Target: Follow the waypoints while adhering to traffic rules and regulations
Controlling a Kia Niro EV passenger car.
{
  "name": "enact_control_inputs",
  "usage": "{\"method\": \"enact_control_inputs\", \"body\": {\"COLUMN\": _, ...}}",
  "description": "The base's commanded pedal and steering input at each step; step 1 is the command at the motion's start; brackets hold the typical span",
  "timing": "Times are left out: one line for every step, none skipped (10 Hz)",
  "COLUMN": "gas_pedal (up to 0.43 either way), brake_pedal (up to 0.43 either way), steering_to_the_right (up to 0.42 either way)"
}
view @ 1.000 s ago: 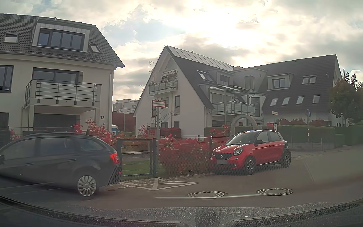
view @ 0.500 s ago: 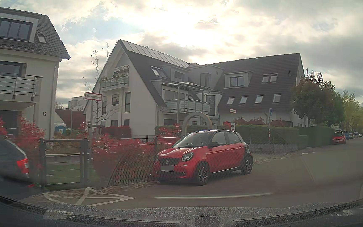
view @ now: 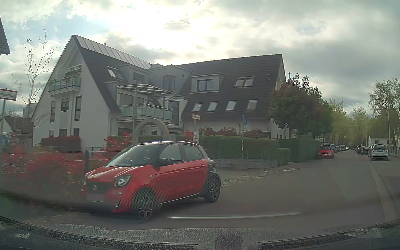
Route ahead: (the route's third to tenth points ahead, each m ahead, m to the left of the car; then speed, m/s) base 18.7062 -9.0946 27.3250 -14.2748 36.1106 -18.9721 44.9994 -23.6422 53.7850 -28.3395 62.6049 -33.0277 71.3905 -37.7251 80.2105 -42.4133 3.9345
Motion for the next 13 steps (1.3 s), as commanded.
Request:
{"method": "enact_control_inputs", "body": {"gas_pedal": 0.13, "brake_pedal": 0.0, "steering_to_the_right": 0.457}}
{"method": "enact_control_inputs", "body": {"gas_pedal": 0.138, "brake_pedal": 0.0, "steering_to_the_right": 0.45}}
{"method": "enact_control_inputs", "body": {"gas_pedal": 0.138, "brake_pedal": 0.0, "steering_to_the_right": 0.434}}
{"method": "enact_control_inputs", "body": {"gas_pedal": 0.138, "brake_pedal": 0.0, "steering_to_the_right": 0.411}}
{"method": "enact_control_inputs", "body": {"gas_pedal": 0.138, "brake_pedal": 0.0, "steering_to_the_right": 0.383}}
{"method": "enact_control_inputs", "body": {"gas_pedal": 0.138, "brake_pedal": 0.0, "steering_to_the_right": 0.345}}
{"method": "enact_control_inputs", "body": {"gas_pedal": 0.138, "brake_pedal": 0.0, "steering_to_the_right": 0.303}}
{"method": "enact_control_inputs", "body": {"gas_pedal": 0.15, "brake_pedal": 0.0, "steering_to_the_right": 0.268}}
{"method": "enact_control_inputs", "body": {"gas_pedal": 0.15, "brake_pedal": 0.0, "steering_to_the_right": 0.241}}
{"method": "enact_control_inputs", "body": {"gas_pedal": 0.15, "brake_pedal": 0.0, "steering_to_the_right": 0.215}}
{"method": "enact_control_inputs", "body": {"gas_pedal": 0.15, "brake_pedal": 0.0, "steering_to_the_right": 0.191}}
{"method": "enact_control_inputs", "body": {"gas_pedal": 0.15, "brake_pedal": 0.0, "steering_to_the_right": 0.173}}
{"method": "enact_control_inputs", "body": {"gas_pedal": 0.157, "brake_pedal": 0.0, "steering_to_the_right": 0.156}}
